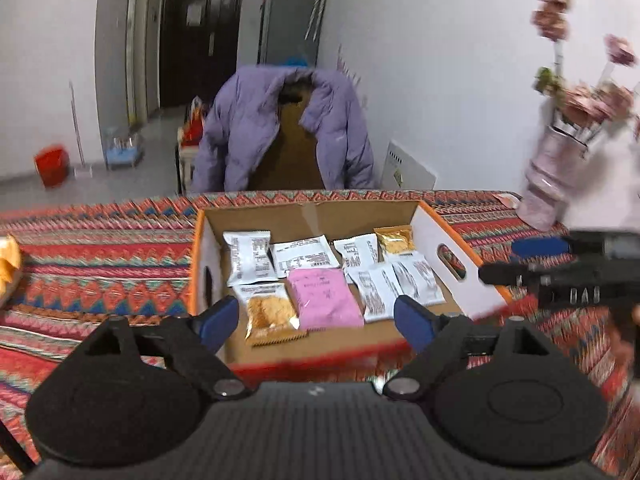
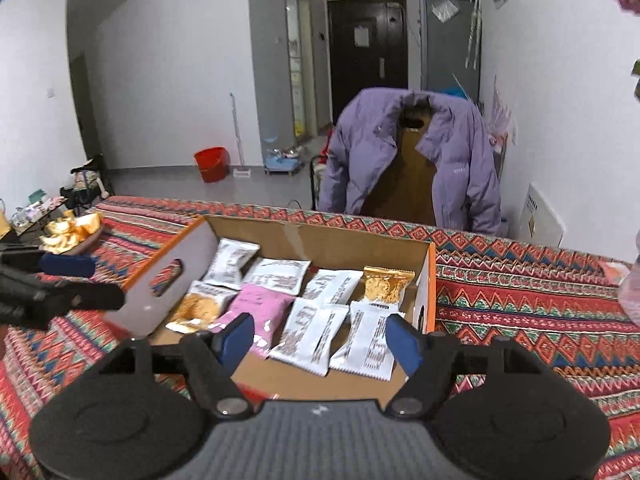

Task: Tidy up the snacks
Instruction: 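Withdraw both open tools from the box back to the snack pile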

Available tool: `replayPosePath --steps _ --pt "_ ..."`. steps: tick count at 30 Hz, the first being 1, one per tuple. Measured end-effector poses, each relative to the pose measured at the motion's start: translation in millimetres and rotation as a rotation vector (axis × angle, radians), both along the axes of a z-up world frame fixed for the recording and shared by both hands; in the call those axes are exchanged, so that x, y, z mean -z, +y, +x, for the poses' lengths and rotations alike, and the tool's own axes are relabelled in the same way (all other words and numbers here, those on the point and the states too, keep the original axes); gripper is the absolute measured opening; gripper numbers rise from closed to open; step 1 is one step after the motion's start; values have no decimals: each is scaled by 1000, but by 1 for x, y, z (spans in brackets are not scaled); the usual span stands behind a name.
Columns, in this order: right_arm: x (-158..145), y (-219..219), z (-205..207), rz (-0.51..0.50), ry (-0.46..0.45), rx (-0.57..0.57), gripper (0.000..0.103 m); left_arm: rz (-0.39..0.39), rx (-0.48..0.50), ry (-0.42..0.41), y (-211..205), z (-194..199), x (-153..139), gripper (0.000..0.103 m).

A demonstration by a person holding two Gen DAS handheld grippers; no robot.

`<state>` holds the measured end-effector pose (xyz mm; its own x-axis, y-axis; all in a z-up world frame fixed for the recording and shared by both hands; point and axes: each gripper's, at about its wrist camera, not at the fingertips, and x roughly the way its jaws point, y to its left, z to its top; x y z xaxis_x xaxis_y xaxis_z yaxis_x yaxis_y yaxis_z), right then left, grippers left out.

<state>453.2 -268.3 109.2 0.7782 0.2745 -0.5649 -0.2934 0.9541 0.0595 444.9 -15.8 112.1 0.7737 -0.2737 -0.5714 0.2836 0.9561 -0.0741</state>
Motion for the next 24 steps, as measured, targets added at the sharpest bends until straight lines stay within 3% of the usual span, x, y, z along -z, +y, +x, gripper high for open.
replayPosePath --steps 10,14,24 --pt "-13 -2 -105 27 -97 -22 78 54 -48 -170 10 -118 -13 88" --pt "-11 -2 -157 33 -146 -38 85 78 -63 -234 10 -164 -9 92" --pt "11 -6 -254 60 -209 -4 90 21 -111 -223 15 -251 19 94"
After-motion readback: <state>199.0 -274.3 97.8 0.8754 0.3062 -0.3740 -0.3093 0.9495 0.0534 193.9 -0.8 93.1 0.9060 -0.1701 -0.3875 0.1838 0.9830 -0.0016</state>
